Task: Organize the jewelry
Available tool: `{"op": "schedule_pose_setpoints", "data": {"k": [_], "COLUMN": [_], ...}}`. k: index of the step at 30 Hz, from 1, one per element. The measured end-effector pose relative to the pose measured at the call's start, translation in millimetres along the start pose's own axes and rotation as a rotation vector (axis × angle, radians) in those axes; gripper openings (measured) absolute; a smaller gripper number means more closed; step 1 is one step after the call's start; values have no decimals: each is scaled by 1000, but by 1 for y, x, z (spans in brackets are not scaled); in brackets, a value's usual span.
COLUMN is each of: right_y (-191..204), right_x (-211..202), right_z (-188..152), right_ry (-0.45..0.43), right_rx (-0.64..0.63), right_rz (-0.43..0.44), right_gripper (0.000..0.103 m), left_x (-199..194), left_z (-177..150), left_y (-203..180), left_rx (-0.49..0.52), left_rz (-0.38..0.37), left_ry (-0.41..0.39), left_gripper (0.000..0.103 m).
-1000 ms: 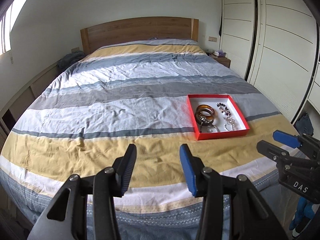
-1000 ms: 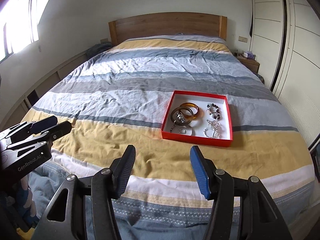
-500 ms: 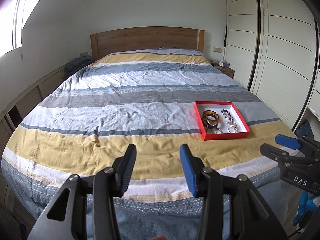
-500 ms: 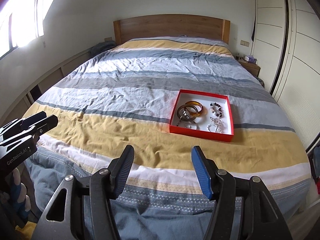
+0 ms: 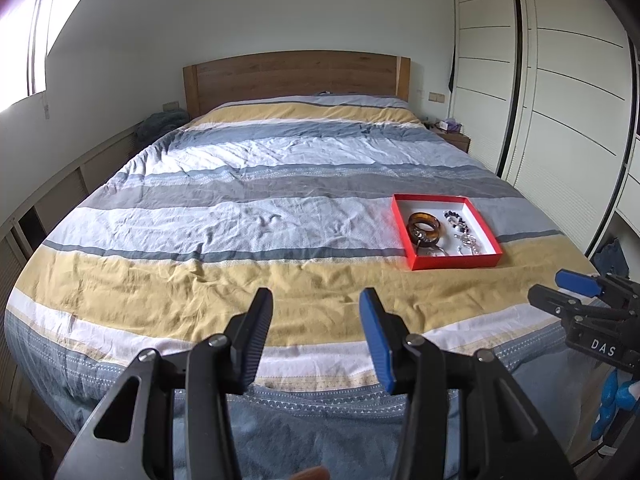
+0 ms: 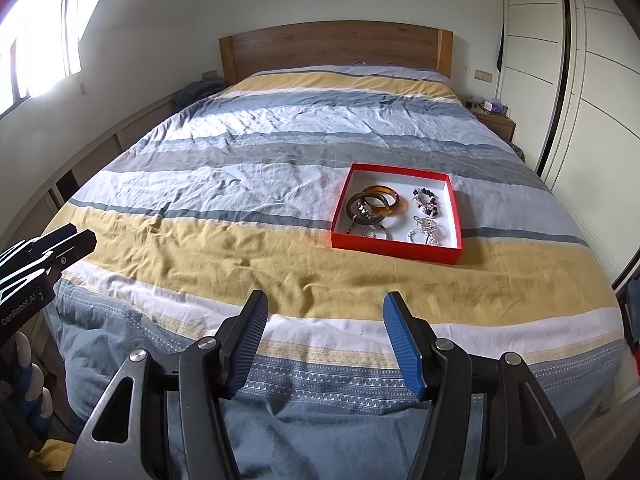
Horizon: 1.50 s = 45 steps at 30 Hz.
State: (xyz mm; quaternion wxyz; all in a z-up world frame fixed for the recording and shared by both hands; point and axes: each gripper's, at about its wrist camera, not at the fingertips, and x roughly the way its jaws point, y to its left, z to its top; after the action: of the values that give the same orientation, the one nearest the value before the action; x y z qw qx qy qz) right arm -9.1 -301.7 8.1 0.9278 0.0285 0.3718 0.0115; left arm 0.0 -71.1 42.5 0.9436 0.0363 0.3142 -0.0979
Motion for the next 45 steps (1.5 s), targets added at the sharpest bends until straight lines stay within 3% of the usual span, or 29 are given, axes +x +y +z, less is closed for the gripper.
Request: {"op": "schedule_pose_setpoints", "data": {"k": [10, 12, 16, 18, 19, 45], "right_y": [-13, -16, -23, -24, -24, -21], "right_x": [19, 24, 36, 44, 46, 84], "right_z": [-10, -12, -17, -20, -20, -27], "right_ry": [31, 35, 60, 76, 77, 152], "right_rx": [44, 62, 86, 90, 89, 90], "right_rz": [-22, -36, -46, -56, -65, -92], "right_gripper": [65, 75, 82, 102, 103, 103], "left_x": [23, 28, 40, 45, 48, 84], "left_z": [-14, -17, -23, -25, -26, -42], "left_y": [12, 13, 16, 16, 16, 31], "left_rx": [-25, -26, -30, -30, -29, -59], "left_rz": [14, 18, 22, 23, 24, 10], "left_ry": [67, 81, 111, 126, 133, 216], "left_gripper": [43, 43, 43, 43, 43, 43]}}
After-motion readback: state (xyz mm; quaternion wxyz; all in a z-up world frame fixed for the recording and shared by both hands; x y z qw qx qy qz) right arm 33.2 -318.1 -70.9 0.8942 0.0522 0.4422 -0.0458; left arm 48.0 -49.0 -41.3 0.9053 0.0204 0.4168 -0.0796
